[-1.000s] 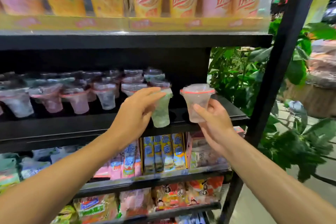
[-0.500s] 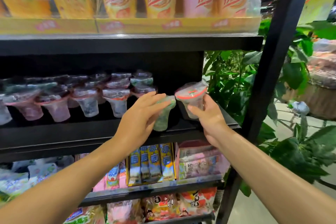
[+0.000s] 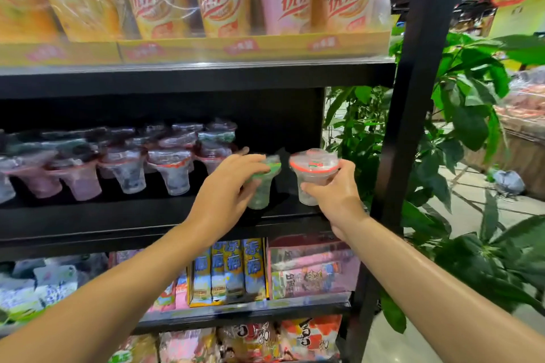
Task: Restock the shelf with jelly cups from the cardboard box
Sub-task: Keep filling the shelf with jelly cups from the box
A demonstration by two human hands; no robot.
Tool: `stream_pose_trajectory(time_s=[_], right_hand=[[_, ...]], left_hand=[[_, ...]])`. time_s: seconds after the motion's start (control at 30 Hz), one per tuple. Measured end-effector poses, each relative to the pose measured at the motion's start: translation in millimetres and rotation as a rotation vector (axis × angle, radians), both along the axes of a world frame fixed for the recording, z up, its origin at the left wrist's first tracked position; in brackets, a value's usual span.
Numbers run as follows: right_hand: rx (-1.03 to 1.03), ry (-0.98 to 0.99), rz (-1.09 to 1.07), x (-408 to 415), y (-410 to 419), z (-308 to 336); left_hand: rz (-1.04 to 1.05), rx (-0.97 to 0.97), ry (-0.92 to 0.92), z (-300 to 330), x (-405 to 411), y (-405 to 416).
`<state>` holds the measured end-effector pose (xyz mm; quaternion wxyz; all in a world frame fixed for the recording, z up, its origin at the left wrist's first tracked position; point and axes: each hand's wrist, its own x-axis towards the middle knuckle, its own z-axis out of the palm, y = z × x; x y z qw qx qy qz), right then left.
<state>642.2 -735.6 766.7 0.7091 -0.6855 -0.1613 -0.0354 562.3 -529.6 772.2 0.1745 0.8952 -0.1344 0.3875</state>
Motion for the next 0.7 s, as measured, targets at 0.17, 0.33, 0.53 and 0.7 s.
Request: stream_pose_trajectory(time_s=[0.17, 0.33, 0.53, 0.7], right_hand=[[-0.039, -0.033, 0.044, 2.3, -2.0, 2.7], [-0.119, -0.028, 0.061, 13.2, 3.5, 1.3], [-0.189, -0.048, 0.072, 13.4, -2.0, 4.2], [-0.229, -0.091, 0.047, 3.2, -7.3, 4.6]], left_hand=[[0.044, 0.005, 0.025, 1.1, 8.4, -4.4], [0.077, -0.041, 0.064, 4.5, 13.2, -6.5], [0.07, -0.082, 0.086, 4.2, 16.1, -7.0], [0.099, -0.037, 0.132, 7.0, 15.1, -7.8]])
